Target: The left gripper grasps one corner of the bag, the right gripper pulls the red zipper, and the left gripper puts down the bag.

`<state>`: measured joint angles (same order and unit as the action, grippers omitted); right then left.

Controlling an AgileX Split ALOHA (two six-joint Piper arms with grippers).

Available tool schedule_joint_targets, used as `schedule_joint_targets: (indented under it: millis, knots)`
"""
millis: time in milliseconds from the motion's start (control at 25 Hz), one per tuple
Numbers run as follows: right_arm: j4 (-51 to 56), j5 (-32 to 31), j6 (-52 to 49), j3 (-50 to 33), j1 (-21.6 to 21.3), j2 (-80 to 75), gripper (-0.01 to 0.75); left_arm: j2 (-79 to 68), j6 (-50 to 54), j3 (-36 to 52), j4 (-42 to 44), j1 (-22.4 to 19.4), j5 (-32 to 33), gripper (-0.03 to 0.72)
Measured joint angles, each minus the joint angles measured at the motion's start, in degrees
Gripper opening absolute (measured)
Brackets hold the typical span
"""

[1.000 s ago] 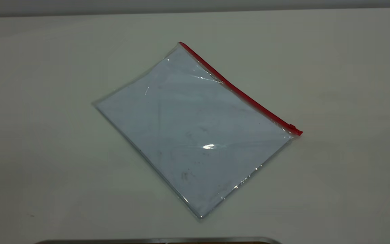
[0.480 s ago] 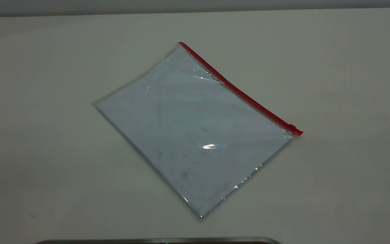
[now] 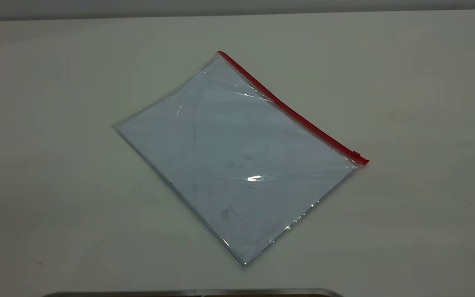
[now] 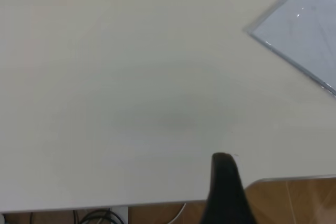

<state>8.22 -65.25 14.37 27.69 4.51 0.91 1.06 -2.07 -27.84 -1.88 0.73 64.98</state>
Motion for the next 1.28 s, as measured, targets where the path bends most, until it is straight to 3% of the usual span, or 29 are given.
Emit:
schedule_joint_targets:
  millis: [280, 440, 800, 1280]
  knots:
    - [0.00, 0.00, 0.00, 0.00, -6.67, 0.00, 0.511, 0.00, 0.00, 0.00, 0.00, 0.00, 0.00, 0.590]
    - [-1.10, 0.00, -1.24, 0.00, -6.97, 0.00, 0.511, 0.00, 0.00, 0.00, 0.00, 0.00, 0.00, 0.590]
    - [-10.63, 0.22, -14.37, -0.04, -6.97, 0.00, 0.511, 0.00, 0.00, 0.00, 0.00, 0.00, 0.00, 0.590]
    - [-10.68, 0.22, -14.37, -0.06, -6.97, 0.00, 0.511, 0.00, 0.00, 0.00, 0.00, 0.00, 0.00, 0.590]
